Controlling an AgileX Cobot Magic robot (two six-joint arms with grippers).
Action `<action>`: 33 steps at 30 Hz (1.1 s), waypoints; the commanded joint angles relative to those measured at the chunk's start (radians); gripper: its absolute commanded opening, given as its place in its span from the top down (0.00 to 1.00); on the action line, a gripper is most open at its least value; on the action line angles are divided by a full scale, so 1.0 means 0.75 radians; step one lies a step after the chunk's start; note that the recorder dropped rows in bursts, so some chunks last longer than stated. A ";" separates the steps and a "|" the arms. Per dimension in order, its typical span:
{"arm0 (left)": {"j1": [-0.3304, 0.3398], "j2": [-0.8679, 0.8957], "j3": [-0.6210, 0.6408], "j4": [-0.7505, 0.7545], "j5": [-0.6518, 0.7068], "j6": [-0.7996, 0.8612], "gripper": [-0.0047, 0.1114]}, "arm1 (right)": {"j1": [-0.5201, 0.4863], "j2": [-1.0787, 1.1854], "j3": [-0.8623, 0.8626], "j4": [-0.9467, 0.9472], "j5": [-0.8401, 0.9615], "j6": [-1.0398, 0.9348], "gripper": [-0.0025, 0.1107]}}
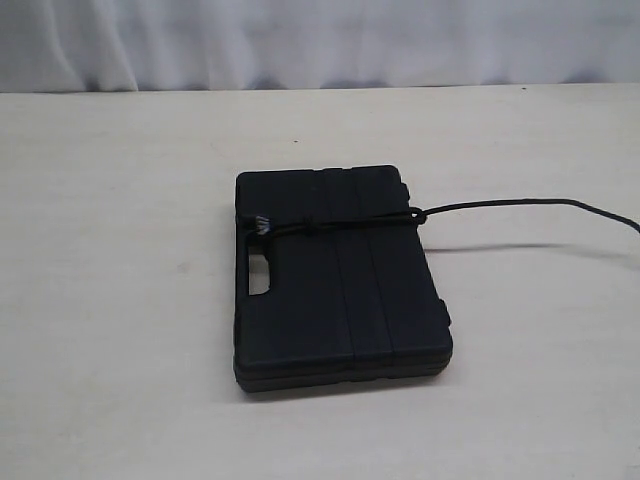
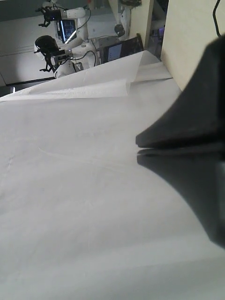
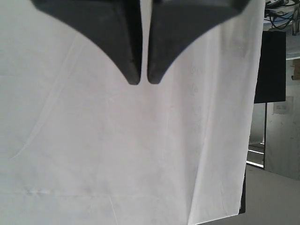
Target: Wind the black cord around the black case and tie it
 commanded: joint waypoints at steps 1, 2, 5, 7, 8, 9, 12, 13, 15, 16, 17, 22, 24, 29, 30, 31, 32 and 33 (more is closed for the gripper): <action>0.003 -0.007 0.007 -0.014 0.005 -0.014 0.96 | 0.003 -0.005 0.006 0.005 0.014 -0.002 0.94; 0.003 -0.007 0.007 -0.014 0.005 -0.014 0.96 | 0.003 -0.005 0.006 0.005 0.014 -0.002 0.94; 0.003 -0.007 0.007 -0.014 0.005 -0.014 0.96 | 0.003 -0.005 0.006 0.005 0.014 -0.002 0.94; 0.003 -0.007 0.007 -0.014 0.005 -0.014 0.96 | 0.003 -0.005 0.006 0.005 0.014 -0.002 0.94; 0.003 -0.007 0.010 -0.014 0.005 -0.014 0.96 | 0.003 -0.005 0.006 0.005 0.014 -0.002 0.94; 0.003 -0.007 0.010 -0.014 0.010 -0.014 0.96 | 0.003 -0.005 0.006 0.005 0.014 -0.002 0.94; 0.007 -0.007 0.020 -0.014 0.007 -0.014 0.96 | 0.003 -0.005 0.006 0.005 0.014 -0.002 0.94; 0.017 -0.007 0.033 -0.014 0.016 -0.014 0.96 | 0.003 -0.005 0.006 0.005 0.014 -0.002 0.94; 0.049 -0.007 0.065 -0.012 0.028 -0.014 0.96 | 0.003 -0.005 0.006 0.005 0.014 -0.002 0.94; 0.075 -0.012 0.082 -0.012 0.044 -0.021 0.96 | 0.003 -0.005 0.006 0.005 0.014 -0.002 0.94; 0.106 -0.015 0.096 -0.012 0.044 -0.036 0.96 | 0.003 -0.005 0.006 0.005 0.014 -0.002 0.94; 0.300 -0.079 0.185 -0.009 0.055 -0.201 0.96 | 0.003 -0.005 0.006 0.005 0.014 -0.002 0.94; 0.381 -0.113 0.212 -0.009 0.055 -0.268 0.96 | 0.003 -0.005 0.006 0.005 0.014 -0.002 0.94; 0.568 -0.194 0.260 0.013 0.044 -0.458 0.96 | 0.003 -0.005 0.006 0.005 0.014 -0.002 0.94; 0.592 -0.213 0.273 0.013 0.044 -0.479 0.96 | 0.003 -0.005 0.006 0.005 0.014 -0.002 0.94; 0.608 -0.231 0.285 0.013 0.044 -0.495 0.96 | 0.003 -0.005 0.006 0.005 0.014 -0.002 0.94; 0.616 -0.242 0.296 0.013 0.044 -0.495 0.96 | 0.003 -0.005 0.006 0.005 0.014 -0.002 0.94; 0.623 -0.249 0.304 0.013 0.044 -0.495 0.96 | 0.003 -0.005 0.006 0.005 0.014 -0.002 0.94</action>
